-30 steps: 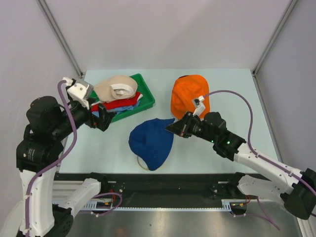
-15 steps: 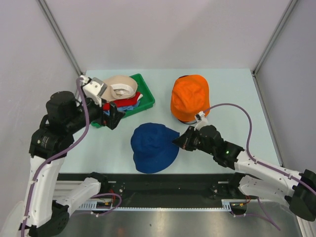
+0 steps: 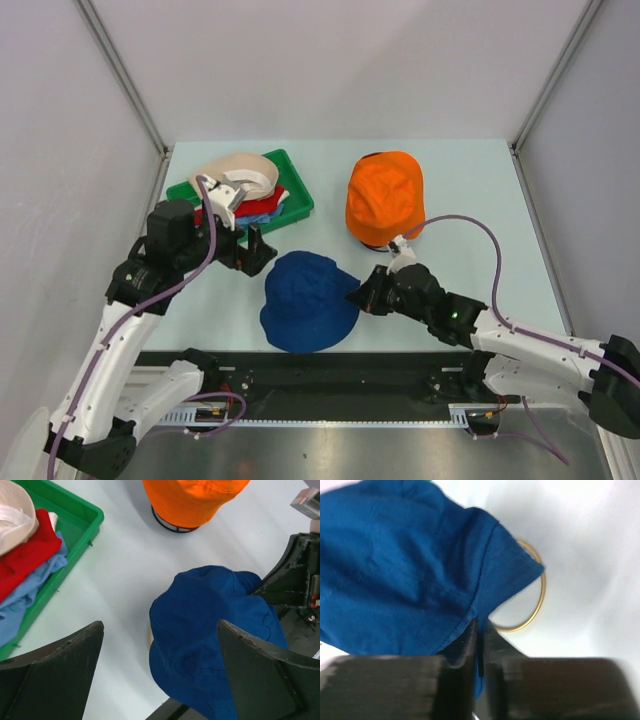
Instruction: Stack the hats
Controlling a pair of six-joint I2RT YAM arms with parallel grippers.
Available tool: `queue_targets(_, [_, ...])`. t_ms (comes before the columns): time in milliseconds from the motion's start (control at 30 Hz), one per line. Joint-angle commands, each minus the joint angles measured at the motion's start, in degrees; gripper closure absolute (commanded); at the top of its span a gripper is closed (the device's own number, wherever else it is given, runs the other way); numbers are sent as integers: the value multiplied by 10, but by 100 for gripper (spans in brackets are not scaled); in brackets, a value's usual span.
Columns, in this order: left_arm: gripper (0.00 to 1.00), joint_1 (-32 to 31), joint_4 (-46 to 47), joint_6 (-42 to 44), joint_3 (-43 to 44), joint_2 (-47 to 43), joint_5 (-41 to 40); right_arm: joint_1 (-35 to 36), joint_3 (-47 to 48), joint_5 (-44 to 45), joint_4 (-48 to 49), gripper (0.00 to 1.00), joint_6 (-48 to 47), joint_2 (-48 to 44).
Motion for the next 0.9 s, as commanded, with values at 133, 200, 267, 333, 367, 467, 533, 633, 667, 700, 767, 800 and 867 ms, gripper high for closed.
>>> queue_targets(133, [0, -3, 82, -76, -67, -33, -86, 54, 13, 108, -122, 28, -31, -77])
queue_targets(200, [0, -2, 85, -81, -65, -25, -101, 62, 15, 132, -150, 24, -33, -104])
queue_targets(267, [0, -1, 99, -84, -58, -16, -124, 65, 18, 150, -188, 21, -34, -121])
queue_targets(333, [0, 0, 110, -80, -42, 6, -144, 67, 22, 162, -219, 20, -36, -148])
queue_targets(367, [0, 7, 111, -78, -36, 15, -172, 68, 28, 173, -228, 19, -38, -159])
queue_targets(467, [0, 59, 135, -77, -26, 59, -186, 69, 43, 208, -261, 16, -45, -193])
queue_targets(533, [0, 100, 161, -93, -34, 99, -192, 68, 52, 228, -279, 15, -56, -216])
queue_targets(633, [0, 125, 189, -94, -39, 164, -215, 66, 66, 256, -286, 14, -73, -227])
queue_targets(667, [0, 134, 194, -97, -37, 180, -215, 65, 69, 269, -285, 14, -78, -229])
queue_targets(700, [0, 147, 201, -119, -31, 197, -202, 64, 76, 275, -287, 13, -82, -230])
queue_targets(767, [0, 180, 240, -146, -26, 241, -185, 58, 81, 287, -282, 12, -99, -224])
queue_targets(800, [0, 185, 253, -148, -9, 260, -208, 54, 82, 286, -279, 10, -106, -222])
queue_targets(867, [0, 187, 268, -143, 16, 314, -250, 33, 88, 272, -267, 9, -124, -212])
